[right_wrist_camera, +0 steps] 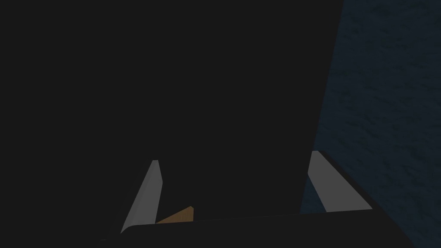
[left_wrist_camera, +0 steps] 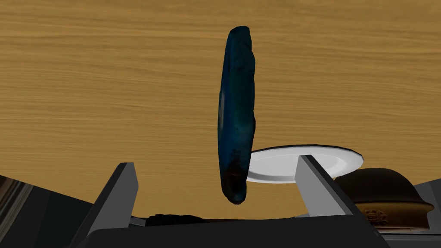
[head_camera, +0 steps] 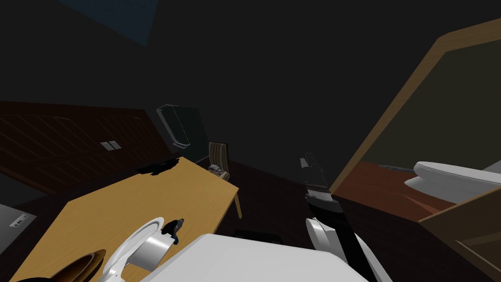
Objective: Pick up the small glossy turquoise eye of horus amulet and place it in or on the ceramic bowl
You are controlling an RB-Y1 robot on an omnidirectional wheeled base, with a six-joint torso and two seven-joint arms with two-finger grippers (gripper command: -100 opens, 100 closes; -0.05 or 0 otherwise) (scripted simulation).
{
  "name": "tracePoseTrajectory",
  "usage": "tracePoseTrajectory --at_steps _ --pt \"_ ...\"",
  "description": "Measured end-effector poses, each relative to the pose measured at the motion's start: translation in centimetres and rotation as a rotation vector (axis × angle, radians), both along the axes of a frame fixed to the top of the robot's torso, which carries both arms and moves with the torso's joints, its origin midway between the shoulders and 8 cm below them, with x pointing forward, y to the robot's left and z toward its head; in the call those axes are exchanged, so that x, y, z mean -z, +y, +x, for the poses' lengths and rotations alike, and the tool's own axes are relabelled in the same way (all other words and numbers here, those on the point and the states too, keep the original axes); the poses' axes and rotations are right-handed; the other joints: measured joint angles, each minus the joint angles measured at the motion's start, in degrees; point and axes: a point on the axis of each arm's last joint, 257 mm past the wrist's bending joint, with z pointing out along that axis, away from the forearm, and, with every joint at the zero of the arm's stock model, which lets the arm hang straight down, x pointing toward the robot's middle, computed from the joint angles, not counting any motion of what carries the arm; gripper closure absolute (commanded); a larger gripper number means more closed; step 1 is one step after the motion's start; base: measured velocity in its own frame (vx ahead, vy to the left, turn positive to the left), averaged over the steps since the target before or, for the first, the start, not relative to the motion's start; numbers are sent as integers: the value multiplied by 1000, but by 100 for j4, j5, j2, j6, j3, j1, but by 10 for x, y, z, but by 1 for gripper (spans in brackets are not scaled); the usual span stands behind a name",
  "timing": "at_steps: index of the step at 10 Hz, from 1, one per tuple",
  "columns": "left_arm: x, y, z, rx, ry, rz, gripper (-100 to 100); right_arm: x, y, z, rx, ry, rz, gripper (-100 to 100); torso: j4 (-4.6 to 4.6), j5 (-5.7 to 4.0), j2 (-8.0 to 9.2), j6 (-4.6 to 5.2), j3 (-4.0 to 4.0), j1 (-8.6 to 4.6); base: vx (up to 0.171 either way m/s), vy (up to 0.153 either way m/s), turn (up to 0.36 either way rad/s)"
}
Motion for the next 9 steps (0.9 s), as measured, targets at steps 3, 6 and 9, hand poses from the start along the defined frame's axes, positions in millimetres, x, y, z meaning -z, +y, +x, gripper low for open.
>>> tracePoseTrajectory --at_steps 3,6,9 --pt "4 0 0 0 -3 0 100 0 0 0 0 0 0 0 1 -2 2 0 1 -9 0 4 3" --pt "4 0 0 -1 -3 1 100 0 0 0 0 0 0 0 -1 0 -1 1 -1 -7 0 0 0" --pt "1 0 1 2 -3 0 100 0 0 0 0 0 0 0 1 -3 3 -1 2 -14 -1 -14 19"
